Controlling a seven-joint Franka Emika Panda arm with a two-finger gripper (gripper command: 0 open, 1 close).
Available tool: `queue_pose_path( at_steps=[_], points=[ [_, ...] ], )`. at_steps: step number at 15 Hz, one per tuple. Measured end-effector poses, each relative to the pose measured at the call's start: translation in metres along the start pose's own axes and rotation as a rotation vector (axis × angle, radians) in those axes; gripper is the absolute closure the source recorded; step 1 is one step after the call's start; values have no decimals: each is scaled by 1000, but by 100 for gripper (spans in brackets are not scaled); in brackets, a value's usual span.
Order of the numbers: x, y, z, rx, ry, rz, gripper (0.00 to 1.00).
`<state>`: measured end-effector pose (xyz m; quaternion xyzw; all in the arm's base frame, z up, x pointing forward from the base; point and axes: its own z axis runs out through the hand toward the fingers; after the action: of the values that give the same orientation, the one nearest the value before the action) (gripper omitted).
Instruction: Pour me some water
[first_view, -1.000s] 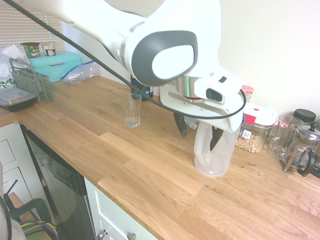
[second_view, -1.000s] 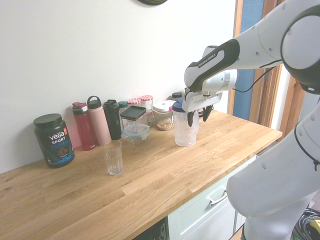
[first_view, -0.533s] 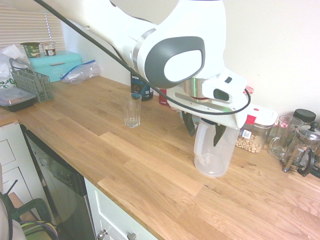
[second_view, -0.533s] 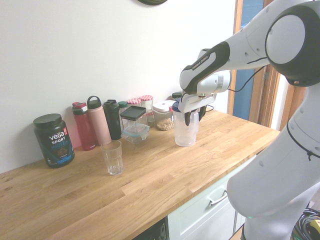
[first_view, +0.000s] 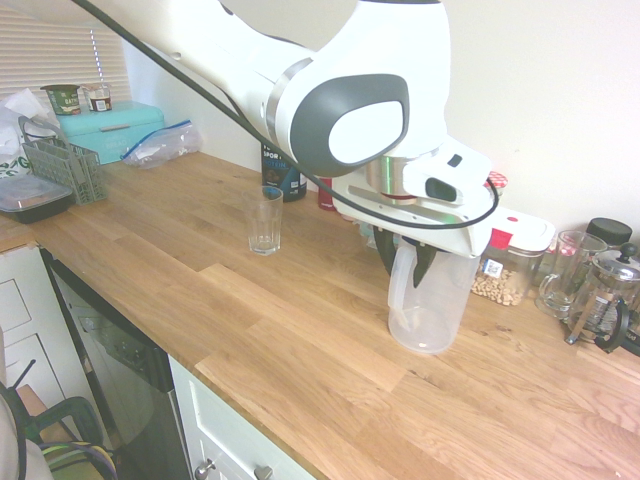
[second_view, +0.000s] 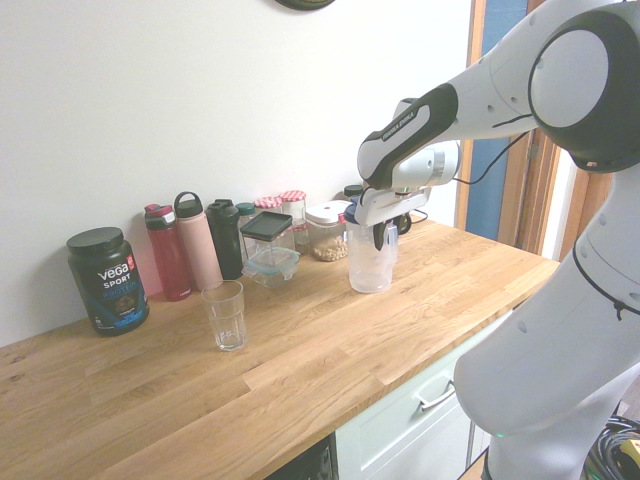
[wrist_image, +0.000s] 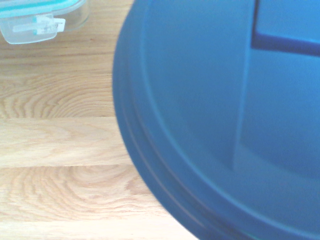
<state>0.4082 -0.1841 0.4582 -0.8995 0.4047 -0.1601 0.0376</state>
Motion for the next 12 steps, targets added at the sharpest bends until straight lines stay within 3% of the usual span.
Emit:
queue_pose_path(
  at_steps=[9,12],
  points=[
    [-2,-3,-3,0,-10,-16,100],
    [3,-12,-32,28,-12,-35,100]
  ],
)
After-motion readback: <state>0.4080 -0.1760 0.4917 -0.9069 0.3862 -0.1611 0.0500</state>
